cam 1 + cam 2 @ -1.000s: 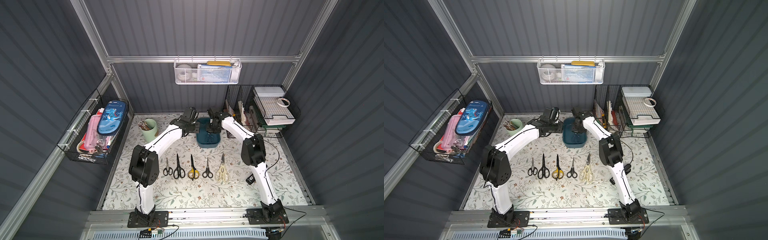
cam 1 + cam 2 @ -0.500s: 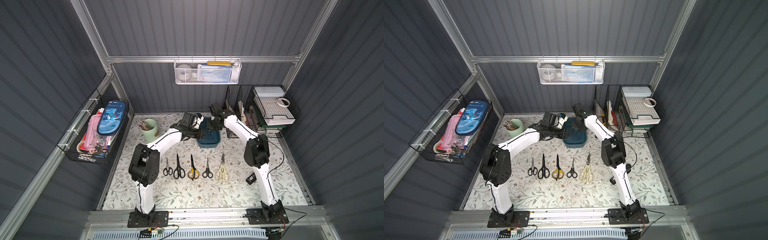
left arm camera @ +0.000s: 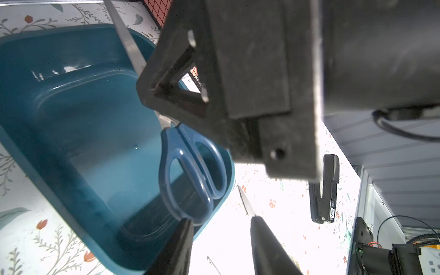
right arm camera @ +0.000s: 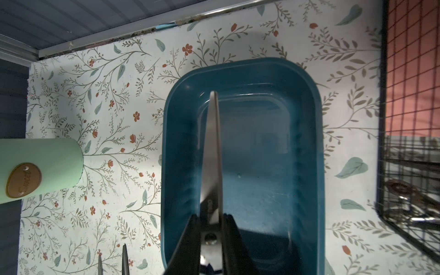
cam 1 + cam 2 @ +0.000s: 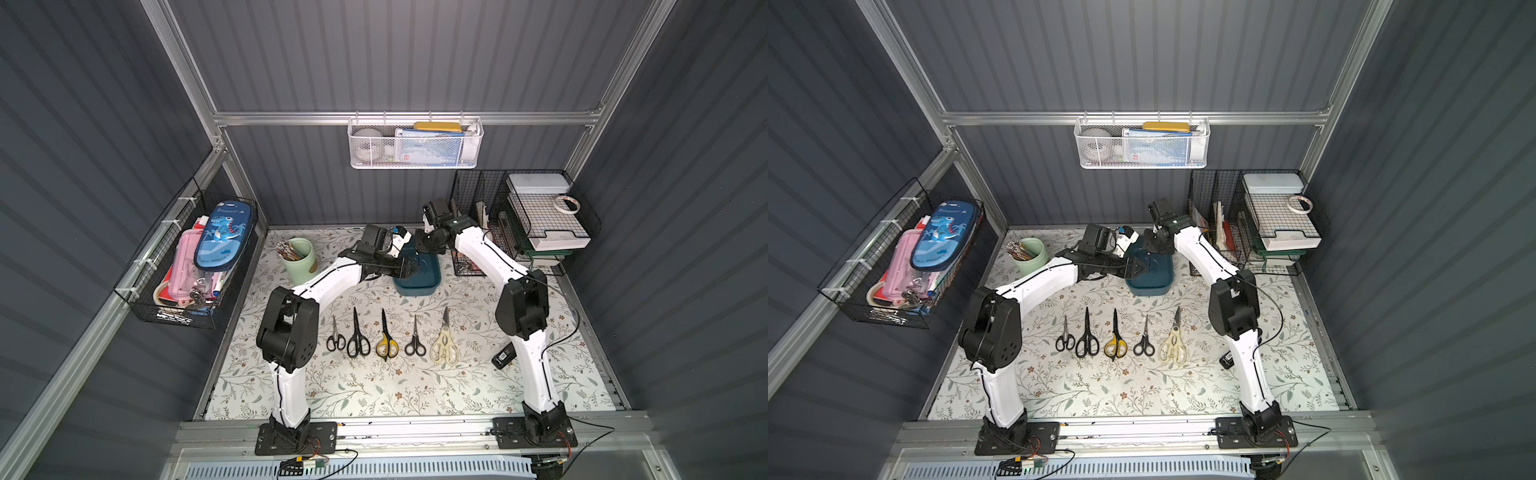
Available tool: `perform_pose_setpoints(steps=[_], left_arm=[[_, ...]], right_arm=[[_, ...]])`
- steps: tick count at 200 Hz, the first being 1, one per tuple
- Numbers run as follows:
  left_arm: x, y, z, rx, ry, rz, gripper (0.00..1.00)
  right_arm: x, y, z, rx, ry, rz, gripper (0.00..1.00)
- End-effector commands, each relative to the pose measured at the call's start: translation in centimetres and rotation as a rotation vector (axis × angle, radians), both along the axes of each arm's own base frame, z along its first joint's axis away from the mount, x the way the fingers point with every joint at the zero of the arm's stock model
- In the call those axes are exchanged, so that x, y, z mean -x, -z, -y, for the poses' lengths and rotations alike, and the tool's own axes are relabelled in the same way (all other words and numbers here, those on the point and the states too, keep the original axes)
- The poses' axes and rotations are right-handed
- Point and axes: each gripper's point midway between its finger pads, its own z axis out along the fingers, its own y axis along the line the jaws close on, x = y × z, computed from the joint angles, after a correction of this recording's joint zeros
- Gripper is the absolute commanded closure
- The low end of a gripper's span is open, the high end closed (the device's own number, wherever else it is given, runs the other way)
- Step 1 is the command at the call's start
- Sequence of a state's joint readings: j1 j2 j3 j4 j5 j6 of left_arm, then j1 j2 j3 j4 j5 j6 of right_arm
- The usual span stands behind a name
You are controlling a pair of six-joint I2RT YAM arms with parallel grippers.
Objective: Take the scissors out of the storage box
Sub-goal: Pick up the scissors from the storage box.
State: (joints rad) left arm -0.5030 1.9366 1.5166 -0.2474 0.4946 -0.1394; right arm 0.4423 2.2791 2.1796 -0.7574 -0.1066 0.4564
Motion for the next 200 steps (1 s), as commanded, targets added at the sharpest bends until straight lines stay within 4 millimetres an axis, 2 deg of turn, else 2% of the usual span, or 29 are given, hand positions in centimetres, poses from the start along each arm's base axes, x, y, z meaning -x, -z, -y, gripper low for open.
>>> perform_pose_setpoints(steps=[1, 17, 47, 62, 101, 173, 200], left_arm=[[-0.6, 0.6, -0.4, 0.01, -0.022, -0.026, 0.56], [-1.0, 0.6, -1.0, 0.002, -0.05, -0.03, 0.57], [-1.5, -0.7, -2.3, 0.017, -0.085, -0.014, 0.57], [-1.6, -0.5, -2.7, 0.001, -0.093, -0.017, 0.57], [-1.2, 1.6, -2.3, 0.002, -0.071, -0.08, 0.57], [-1.2, 2.8, -1.6, 0.022, -0.054, -0.131, 0.57], [-1.1, 2.7, -1.6, 0.037, -0.051, -0.139, 0.6]], right_arm=[[0.5, -1.6, -0.5, -0.054, -0.013, 0.007, 1.0], [0.6, -1.3, -0.5, -0.047, -0.013, 0.005, 1.0], [0.5, -0.7, 0.1, -0.013, -0.003, 0.006, 1.0], [0.5, -0.7, 0.0, -0.015, -0.002, 0.006, 1.0], [0.7, -1.6, -0.4, -0.055, -0.007, 0.013, 1.0], [1.0, -2.6, -2.1, -0.117, -0.029, 0.039, 1.0], [1.2, -3.0, -3.1, -0.136, -0.05, 0.048, 1.0]])
